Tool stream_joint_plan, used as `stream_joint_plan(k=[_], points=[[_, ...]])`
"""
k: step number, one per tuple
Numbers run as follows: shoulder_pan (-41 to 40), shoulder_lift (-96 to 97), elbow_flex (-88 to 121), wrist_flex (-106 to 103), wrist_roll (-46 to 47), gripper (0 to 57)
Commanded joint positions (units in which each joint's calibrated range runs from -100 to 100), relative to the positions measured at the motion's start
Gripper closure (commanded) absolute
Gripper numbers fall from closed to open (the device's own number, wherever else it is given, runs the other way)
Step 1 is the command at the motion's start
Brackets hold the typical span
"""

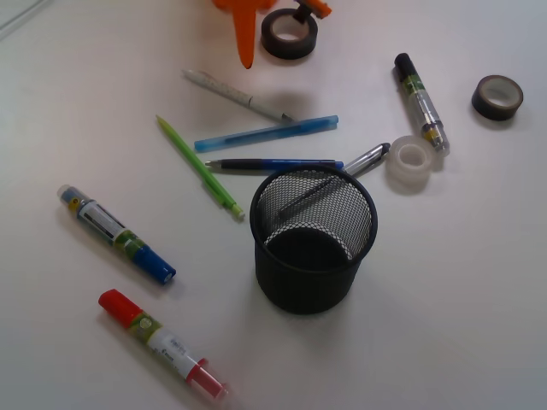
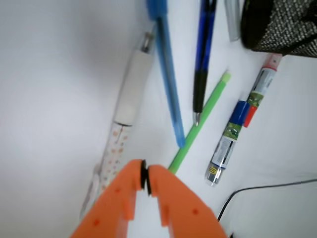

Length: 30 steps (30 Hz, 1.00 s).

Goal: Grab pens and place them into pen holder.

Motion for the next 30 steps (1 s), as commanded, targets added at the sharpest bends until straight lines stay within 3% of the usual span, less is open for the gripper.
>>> stream_joint_plan(k=[1,11,30], points=[[0.39,1.23,-0.93,-3.26,-5.27,56.9],[4.12,31.32,-12.52,-6.24,-9.72,44.3],[6.29,68.64,-30.64,-9.56,-11.77,44.7]])
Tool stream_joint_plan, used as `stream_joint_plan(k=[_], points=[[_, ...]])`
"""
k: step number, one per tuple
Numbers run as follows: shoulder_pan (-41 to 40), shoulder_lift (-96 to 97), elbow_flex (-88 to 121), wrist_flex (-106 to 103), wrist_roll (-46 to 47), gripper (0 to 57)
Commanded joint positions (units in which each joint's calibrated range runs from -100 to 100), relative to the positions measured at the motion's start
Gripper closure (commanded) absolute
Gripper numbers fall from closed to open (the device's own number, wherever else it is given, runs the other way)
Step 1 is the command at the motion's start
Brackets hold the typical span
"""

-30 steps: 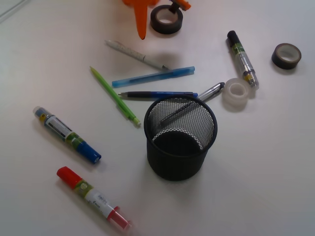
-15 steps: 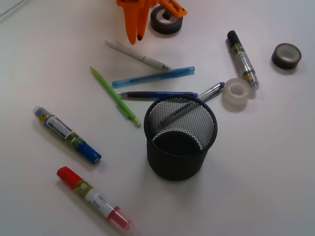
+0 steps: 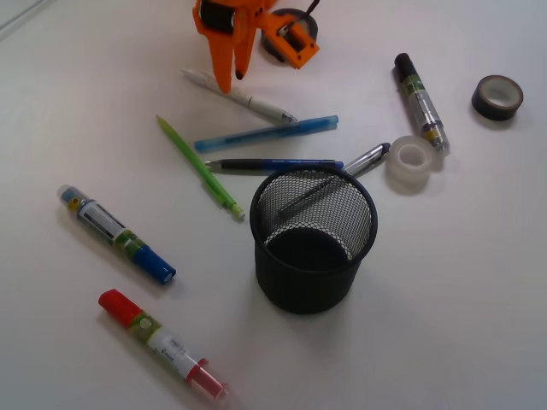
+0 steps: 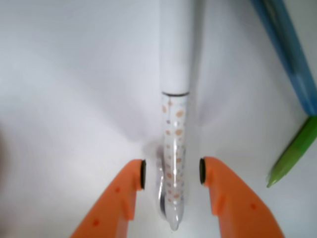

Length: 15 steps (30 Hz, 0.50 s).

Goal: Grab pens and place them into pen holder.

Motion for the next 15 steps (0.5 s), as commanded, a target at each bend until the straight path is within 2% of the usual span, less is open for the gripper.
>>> stream_joint_plan(k=[1,7,9,12,15], points=[[0.52,4.07,-4.32,-0.15,-0.24,44.7],[2.02,8.32,-5.41,-0.41,-0.29,45.0],[2.09,8.91,-5.77,-0.32,-0.29,48.4],[2.09,9.51,-6.31,-0.23,-0.20,57.5],[2.09,8.66,-6.04,-0.15,-0.29,57.1]])
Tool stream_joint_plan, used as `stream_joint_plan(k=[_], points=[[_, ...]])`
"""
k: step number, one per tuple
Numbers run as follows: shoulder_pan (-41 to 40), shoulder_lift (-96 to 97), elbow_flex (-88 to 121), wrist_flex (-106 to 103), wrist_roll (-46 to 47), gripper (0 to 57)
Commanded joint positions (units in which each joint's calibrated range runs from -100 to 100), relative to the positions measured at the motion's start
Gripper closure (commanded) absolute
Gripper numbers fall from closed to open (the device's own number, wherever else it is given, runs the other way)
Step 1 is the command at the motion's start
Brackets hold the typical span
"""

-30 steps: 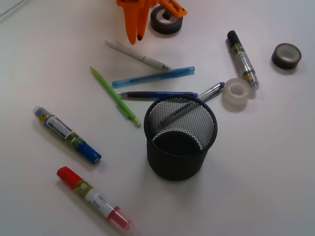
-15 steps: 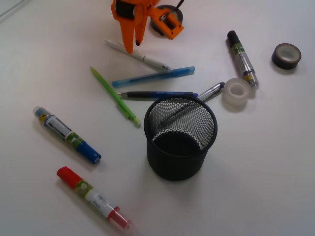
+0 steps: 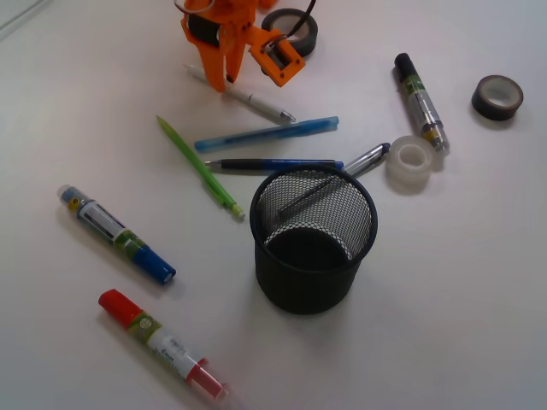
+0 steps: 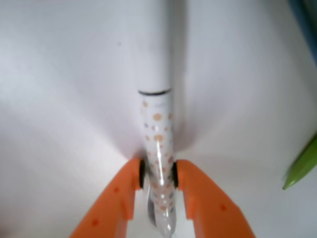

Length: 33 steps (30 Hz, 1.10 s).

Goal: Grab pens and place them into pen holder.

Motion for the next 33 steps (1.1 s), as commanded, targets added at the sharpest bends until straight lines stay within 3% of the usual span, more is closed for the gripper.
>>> stream_joint_plan(k=[1,13,17,25,33], points=[[-0.28,-1.09,-1.37,-0.15,-0.15,57.1],[-2.89,-29.05,-17.04,6.42,-14.51,57.1],[-5.06,-30.16,-22.11,-4.78,-21.20,57.1],[-9.17,-13.58,-20.39,-52.55,-27.55,57.1],[-10.37,9.96,-25.55,-74.77,-30.33,57.1]])
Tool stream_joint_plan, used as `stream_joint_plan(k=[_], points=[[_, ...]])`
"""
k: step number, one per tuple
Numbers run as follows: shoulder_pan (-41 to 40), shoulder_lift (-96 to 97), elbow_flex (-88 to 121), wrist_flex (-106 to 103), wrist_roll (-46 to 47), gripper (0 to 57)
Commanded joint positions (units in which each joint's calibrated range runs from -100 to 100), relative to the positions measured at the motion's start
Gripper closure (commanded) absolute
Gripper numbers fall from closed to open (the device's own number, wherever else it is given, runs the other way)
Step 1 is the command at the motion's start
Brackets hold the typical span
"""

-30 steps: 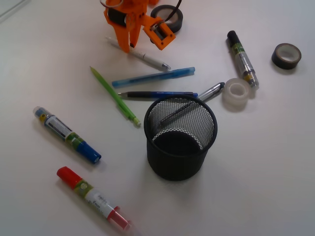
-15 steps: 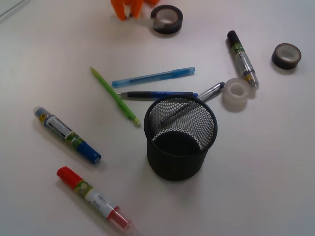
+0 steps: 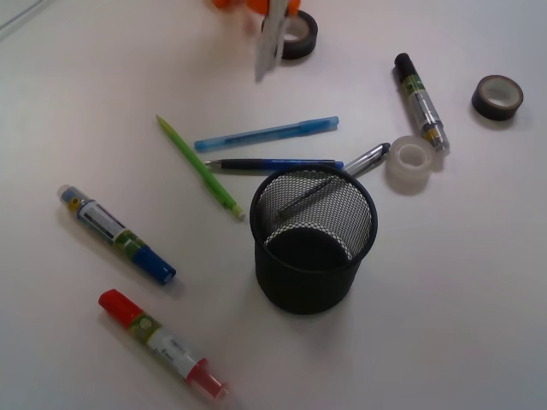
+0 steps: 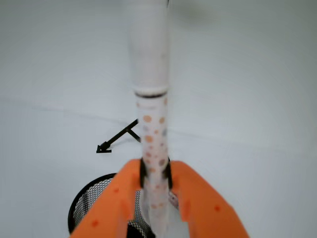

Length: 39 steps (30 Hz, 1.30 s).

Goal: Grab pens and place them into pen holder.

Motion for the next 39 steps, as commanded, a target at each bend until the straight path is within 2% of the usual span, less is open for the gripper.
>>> stream_joint_plan(k=[1,14,18,23,26,30,39], points=[[-1.05,10.07,-6.60,-8.61,-0.78,57.1],[-3.07,37.19,-27.62,-10.01,-1.61,57.1],[-3.74,43.31,-30.25,-10.01,-4.54,56.8],[-4.49,46.62,-30.25,-13.77,-4.98,44.0],[-4.56,46.11,-30.25,-12.81,-4.54,40.4],[-4.19,39.99,-30.34,-4.76,-0.24,39.9],[1.42,16.11,-29.52,34.70,11.38,40.2]])
